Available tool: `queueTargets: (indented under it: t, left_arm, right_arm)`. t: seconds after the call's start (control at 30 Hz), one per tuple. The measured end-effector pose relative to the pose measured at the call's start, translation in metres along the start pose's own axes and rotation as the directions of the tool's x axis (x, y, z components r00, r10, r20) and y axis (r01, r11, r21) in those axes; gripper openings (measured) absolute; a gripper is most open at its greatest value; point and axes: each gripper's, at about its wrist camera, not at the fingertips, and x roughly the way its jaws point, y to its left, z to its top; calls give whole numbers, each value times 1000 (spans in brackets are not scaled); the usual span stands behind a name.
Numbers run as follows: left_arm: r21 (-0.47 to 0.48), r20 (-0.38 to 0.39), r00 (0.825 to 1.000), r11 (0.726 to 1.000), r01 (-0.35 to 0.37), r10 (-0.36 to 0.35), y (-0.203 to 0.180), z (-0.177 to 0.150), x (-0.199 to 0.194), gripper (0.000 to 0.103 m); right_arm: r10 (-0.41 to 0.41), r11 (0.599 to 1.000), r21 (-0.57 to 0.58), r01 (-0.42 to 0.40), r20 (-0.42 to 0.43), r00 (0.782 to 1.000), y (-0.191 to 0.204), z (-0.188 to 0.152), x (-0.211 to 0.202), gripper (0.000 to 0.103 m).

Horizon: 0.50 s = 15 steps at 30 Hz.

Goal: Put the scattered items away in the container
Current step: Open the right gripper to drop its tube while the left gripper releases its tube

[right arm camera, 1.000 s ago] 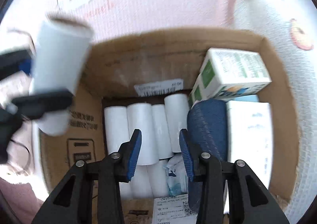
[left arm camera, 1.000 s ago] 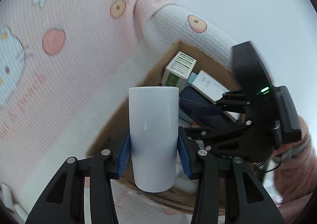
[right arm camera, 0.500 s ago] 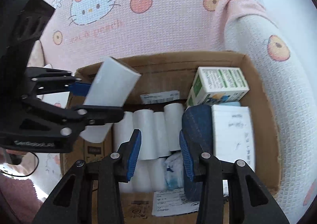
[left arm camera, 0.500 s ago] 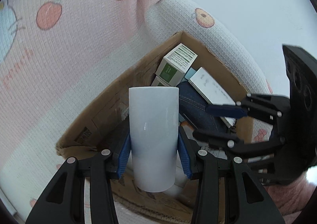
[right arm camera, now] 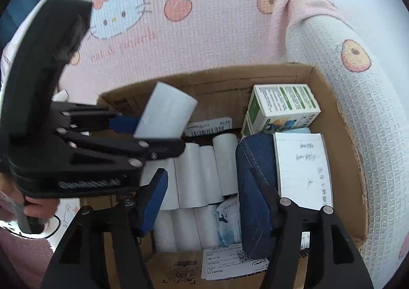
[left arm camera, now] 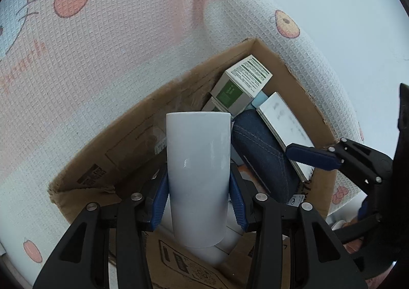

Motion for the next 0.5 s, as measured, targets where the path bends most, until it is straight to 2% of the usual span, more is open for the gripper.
queueTargets:
  t: [0.13,0.27,0.4,0.5]
  left_arm:
    - [-24,11,1000,1000,-4,4,3,0,-1,47]
    - [-72,39,999,997,35,-33,9,4,-9,47]
    - [-121,64,997,991,50,-43,18,5,-11,47]
    - [-108,91,995,993,44,-35,18,5,-16,47]
  right_arm:
    - [10,1000,7,-10,3,1000,-1,-5,-5,63]
    - [56,998,45,-54,-36,998,-5,3,16,63]
    - [62,996,65,-61,-7,998,-1,5,19,63]
    - [75,992,98,-75,-1,997,-2,7,21,63]
